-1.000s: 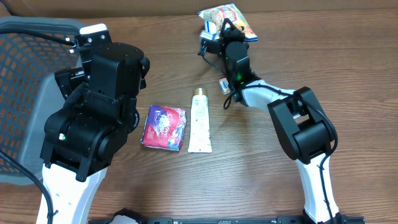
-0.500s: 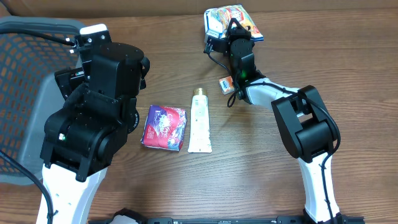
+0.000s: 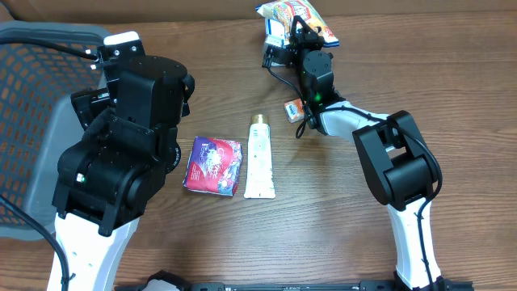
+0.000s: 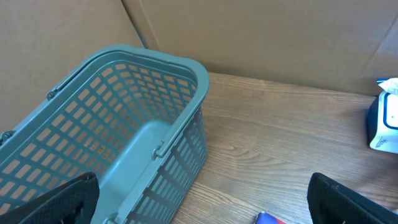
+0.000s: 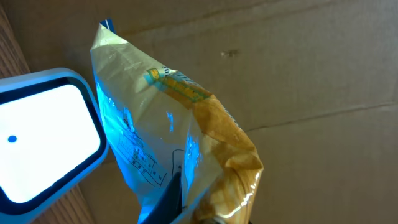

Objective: Scan the item barcode

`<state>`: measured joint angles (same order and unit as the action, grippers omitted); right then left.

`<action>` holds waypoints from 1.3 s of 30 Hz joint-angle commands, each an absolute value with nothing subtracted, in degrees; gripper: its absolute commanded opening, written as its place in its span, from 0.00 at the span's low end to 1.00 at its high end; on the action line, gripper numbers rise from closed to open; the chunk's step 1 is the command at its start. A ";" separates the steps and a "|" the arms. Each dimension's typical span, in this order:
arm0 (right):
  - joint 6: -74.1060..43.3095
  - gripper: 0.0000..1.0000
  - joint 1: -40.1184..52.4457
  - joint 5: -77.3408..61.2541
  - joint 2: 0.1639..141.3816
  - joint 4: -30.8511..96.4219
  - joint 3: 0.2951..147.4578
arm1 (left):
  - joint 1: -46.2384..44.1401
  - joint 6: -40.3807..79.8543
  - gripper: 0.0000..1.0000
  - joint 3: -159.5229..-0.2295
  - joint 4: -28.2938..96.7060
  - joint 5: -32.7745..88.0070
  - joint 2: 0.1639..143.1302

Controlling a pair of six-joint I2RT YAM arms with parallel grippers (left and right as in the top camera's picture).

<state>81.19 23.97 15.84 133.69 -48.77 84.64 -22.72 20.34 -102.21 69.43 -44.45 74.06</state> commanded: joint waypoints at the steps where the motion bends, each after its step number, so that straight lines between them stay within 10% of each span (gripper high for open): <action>1: 83.22 0.04 23.00 14.31 134.63 -50.15 86.43 | -22.37 19.75 1.00 -103.13 69.41 -45.60 74.26; 14: 80.49 0.04 22.39 39.03 119.39 -46.44 86.43 | -22.37 22.41 1.00 -103.13 69.47 -45.58 74.26; 24: 40.62 0.03 2.96 90.19 111.44 -28.58 85.49 | -22.41 24.45 1.00 -103.13 70.30 -42.52 74.26; 32: 17.15 0.04 -11.94 86.87 111.44 4.86 76.03 | -22.41 24.45 1.00 -103.13 72.31 -36.23 74.26; 39: -5.69 0.13 -21.76 57.54 111.44 31.64 73.45 | -22.44 24.88 1.00 -103.13 71.99 -34.52 74.26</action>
<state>11.90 -18.22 72.97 112.14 26.85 73.41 -22.72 23.73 -102.21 72.18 -36.60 74.06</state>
